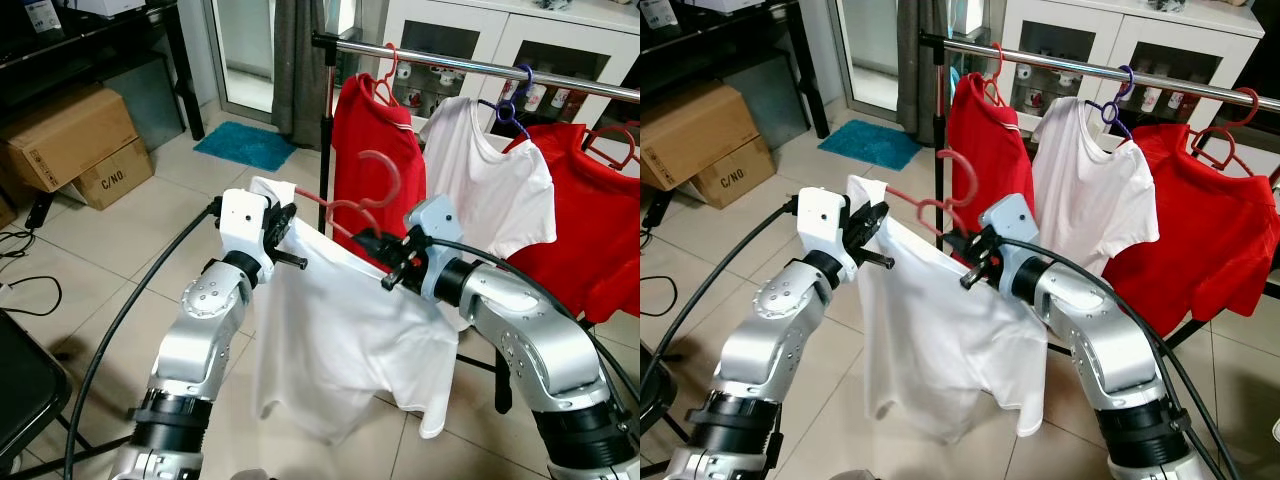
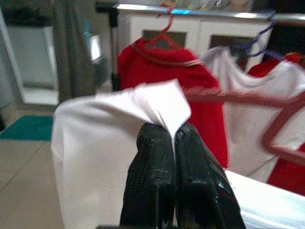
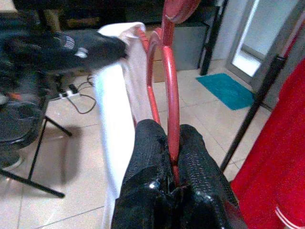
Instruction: Hang hanger
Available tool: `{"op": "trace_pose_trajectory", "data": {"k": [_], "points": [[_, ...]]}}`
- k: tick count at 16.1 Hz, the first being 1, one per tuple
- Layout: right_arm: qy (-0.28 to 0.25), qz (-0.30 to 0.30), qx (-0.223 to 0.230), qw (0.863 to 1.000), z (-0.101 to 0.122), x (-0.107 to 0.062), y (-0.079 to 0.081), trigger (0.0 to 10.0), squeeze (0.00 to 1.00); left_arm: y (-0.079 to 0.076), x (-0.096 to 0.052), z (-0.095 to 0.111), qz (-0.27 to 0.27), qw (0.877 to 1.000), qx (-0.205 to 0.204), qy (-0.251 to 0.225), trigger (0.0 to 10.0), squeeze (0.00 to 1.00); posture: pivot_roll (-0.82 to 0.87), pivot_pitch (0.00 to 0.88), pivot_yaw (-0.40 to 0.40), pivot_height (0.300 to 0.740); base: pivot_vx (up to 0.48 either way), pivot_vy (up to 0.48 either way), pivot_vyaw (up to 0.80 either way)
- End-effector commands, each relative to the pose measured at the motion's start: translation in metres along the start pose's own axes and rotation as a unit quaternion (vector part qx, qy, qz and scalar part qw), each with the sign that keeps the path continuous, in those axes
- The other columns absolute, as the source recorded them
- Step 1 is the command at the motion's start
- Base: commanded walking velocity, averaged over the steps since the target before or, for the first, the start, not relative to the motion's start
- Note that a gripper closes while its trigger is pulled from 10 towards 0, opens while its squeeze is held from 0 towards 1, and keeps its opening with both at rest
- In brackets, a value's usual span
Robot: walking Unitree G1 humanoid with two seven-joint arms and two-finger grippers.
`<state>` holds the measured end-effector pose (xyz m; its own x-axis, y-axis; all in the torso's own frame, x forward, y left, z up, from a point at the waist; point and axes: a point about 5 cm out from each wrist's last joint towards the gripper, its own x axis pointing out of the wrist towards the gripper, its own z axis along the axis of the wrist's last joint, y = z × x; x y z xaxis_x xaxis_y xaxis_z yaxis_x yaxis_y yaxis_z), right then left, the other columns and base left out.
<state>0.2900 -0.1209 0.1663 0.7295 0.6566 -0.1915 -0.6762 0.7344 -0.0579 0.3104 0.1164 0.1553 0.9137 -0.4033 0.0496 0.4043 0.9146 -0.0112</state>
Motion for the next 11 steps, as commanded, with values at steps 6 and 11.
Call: {"op": "trace_pose_trajectory", "data": {"k": [6,11], "points": [[0.032,-0.014,-0.065,0.997,-0.007,-0.006,-0.011,0.0,0.0,0.038,-0.016,0.029,0.098,0.992,0.049,-0.067,0.0,0.0,0.07,0.0,0.004,0.74,0.0,0.0,0.0],[0.039,0.078,-0.075,0.993,-0.014,-0.018,0.003,0.0,0.0,0.106,-0.025,0.054,0.194,0.972,0.12,-0.059,0.0,0.0,0.07,0.0,0.012,0.74,0.0,0.0,0.0]]}}
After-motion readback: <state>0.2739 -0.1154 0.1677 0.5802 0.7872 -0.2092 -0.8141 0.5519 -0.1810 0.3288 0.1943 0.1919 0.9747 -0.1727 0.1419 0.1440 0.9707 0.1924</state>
